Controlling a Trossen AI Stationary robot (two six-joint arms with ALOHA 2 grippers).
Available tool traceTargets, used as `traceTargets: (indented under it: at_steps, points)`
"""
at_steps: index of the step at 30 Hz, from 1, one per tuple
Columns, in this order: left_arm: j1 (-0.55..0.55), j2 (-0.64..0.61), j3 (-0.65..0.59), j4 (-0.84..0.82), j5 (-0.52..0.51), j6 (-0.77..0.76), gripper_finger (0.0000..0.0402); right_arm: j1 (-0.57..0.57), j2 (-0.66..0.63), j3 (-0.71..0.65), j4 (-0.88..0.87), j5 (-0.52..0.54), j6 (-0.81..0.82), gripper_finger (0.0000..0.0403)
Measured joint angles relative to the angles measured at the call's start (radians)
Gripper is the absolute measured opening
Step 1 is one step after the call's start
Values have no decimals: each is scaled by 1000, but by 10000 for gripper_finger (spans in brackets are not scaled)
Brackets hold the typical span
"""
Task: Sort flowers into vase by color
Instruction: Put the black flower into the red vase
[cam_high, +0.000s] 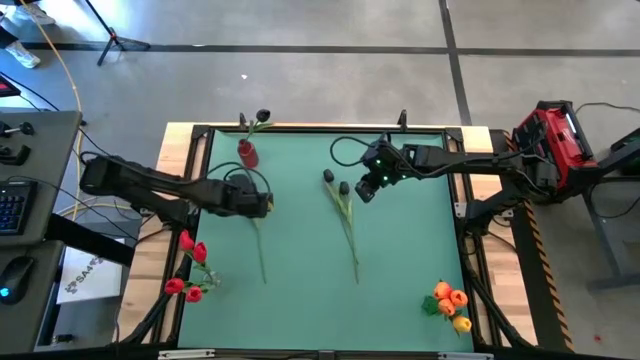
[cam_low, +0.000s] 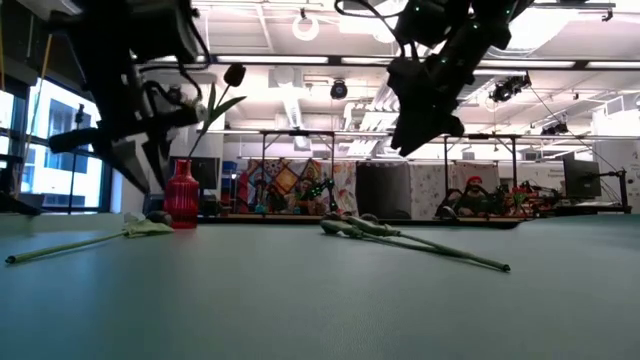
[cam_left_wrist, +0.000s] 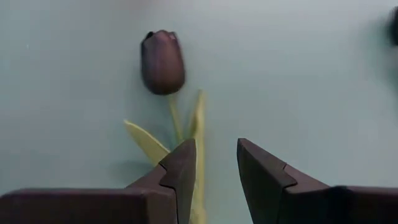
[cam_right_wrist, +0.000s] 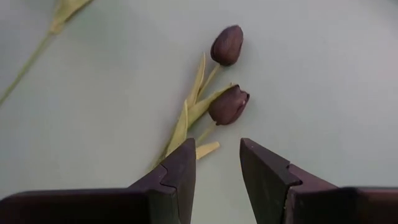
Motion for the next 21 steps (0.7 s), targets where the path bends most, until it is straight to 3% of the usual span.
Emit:
traceTargets:
  at_steps: [6, 13, 21]
  points:
    - [43, 97, 0, 0, 40, -28, 105, 0, 0, 0, -36, -1, -16, 114]
    - [110, 196, 0, 19, 65, -21, 134, 0, 0, 0, -84, -26, -17, 114]
    - [181, 276, 3, 197, 103, 128, 139, 0, 0, 0, -126, -31, -33, 114]
